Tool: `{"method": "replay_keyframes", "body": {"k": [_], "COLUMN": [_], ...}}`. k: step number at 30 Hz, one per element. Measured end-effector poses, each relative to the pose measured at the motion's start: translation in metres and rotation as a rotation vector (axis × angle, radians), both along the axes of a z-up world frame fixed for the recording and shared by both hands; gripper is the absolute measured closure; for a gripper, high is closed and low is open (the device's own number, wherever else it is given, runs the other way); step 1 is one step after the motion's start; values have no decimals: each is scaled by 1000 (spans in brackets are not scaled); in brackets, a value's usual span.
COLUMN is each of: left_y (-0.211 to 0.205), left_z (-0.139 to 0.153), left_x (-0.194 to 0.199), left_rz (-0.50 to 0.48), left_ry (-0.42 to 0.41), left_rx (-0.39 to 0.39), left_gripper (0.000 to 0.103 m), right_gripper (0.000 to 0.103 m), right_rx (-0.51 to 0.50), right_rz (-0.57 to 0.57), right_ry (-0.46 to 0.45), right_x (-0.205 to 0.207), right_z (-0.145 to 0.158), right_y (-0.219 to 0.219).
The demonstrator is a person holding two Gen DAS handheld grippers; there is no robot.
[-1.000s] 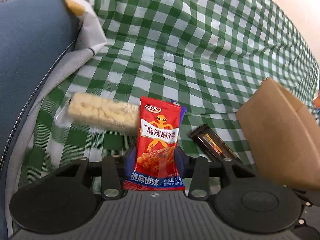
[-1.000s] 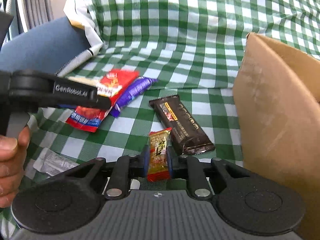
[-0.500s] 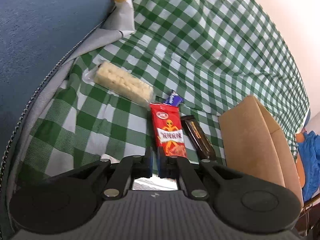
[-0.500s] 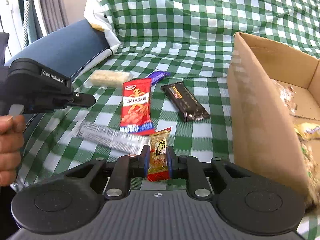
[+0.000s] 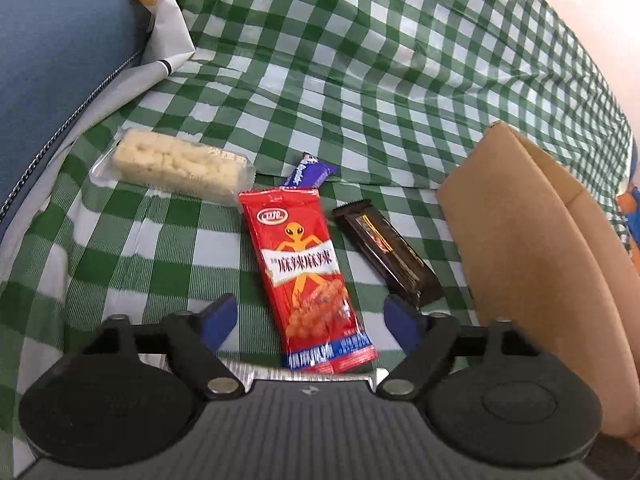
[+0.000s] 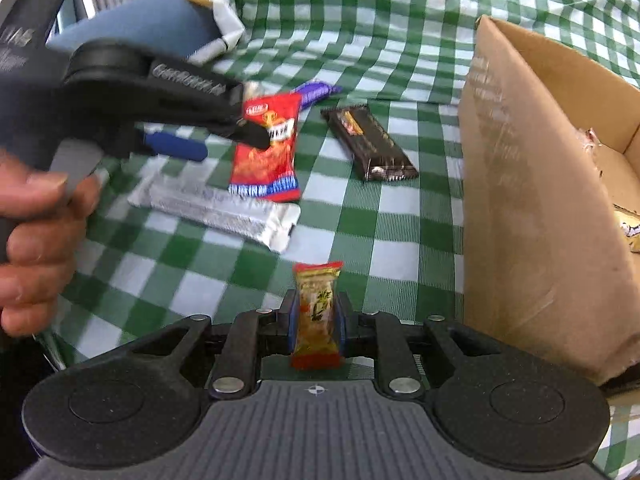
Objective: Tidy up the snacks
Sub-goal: 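Grasp the red spicy strip packet with the left tool while the right tool grasps the small wafer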
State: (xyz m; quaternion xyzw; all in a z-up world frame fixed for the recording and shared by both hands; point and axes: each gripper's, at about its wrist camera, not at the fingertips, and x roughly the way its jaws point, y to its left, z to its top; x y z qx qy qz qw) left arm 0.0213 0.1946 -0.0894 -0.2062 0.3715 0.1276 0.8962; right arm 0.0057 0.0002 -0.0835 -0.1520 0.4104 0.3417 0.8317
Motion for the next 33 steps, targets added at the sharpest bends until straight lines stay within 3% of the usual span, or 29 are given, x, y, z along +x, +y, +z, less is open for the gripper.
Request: {"method": "replay_keyframes", "body": {"k": [16,19,20,21,25,26,29,32,33], "left_y": [-20,-23,-23,-22,-16,-13,-2,3,6], "left_z": [-20,-20,-20,-20,-14,-12,-6,-4,-4], "left_x": [31,31,31,30,22,20,10,3,1], "left_rz": [16,15,11,4,17,27,37,46,53], "left_ry": [23,22,22,22,-8,-19,-63,-66,-62], "left_rx": [69,116,126,126,101,87,-19,-52,-67], "left_gripper": [15,30,45,51,62,89,92,92,87], "right_gripper": [81,81,81,81,83,83,84,84,84], "right_rx": [-56,-61,-61,-61,-66,-66,-61,-60,-62], "right_rz": [74,78,78,78,70,66,40,18,15], "right_ry": [-27,-39,-43,-47,-77,-85,-110,-113,-111], "right_x": [-3,-4,-5,-5,-8,-8,-7,-4,-3], "right_z": [-5,-5,-4,-3,-1,-1,2,3,2], "right_y": [8,9,7,7,7,6,3,0,0]}}
